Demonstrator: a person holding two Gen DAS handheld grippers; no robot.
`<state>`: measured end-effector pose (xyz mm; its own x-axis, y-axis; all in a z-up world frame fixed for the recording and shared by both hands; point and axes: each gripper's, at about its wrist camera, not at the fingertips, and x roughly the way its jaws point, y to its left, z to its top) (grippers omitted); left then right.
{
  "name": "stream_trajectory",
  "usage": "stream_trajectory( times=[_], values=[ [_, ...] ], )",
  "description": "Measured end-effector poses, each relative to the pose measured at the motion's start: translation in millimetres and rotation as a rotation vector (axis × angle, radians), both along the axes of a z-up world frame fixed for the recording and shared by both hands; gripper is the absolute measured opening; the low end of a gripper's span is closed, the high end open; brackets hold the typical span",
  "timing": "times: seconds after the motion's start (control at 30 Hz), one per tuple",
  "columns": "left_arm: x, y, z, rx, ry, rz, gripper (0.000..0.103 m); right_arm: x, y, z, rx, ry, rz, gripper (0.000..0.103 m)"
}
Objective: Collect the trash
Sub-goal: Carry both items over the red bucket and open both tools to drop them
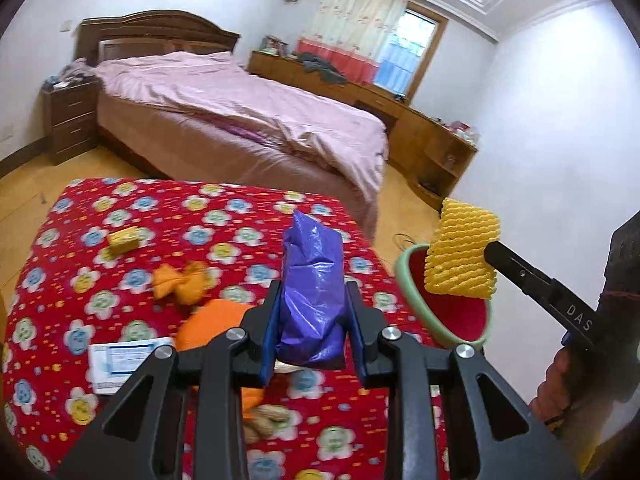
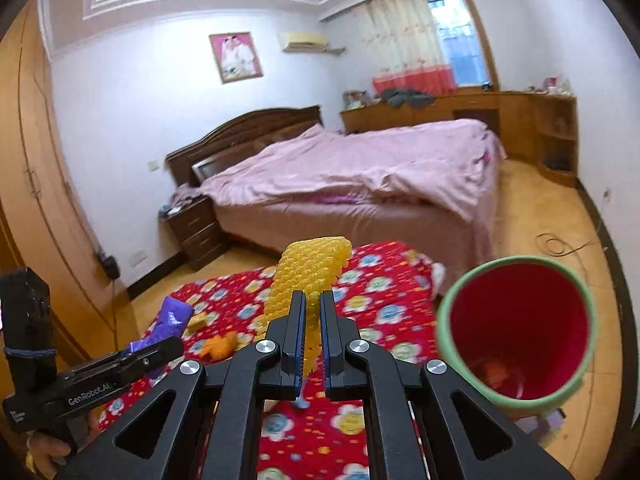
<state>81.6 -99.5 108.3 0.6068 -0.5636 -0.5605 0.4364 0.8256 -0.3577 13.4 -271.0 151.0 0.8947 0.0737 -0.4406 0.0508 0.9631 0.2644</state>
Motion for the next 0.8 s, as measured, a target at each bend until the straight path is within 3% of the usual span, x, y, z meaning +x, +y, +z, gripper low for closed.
stream_trajectory(
  times=[0.2,0.47,0.8],
  values=[
    [-7.2,-44.1,8.9,0.015,-0.018,-0.079,0.030,-18.3,-34.0,0.8,-0.035,0.006,-0.109,0.007],
    [-9.3,-113.3,9.7,0.063,-0.030,-0.198,0.030,-34.1,-85.2,-14.2,-0.004,0.033,-0.229,0.007],
    [2.1,-205.8,-27.0,0.131,0.016,-0.326,0.030,-43.4,-141.8,-50.7,0.036,0.103,-0.348,0.007]
  ],
)
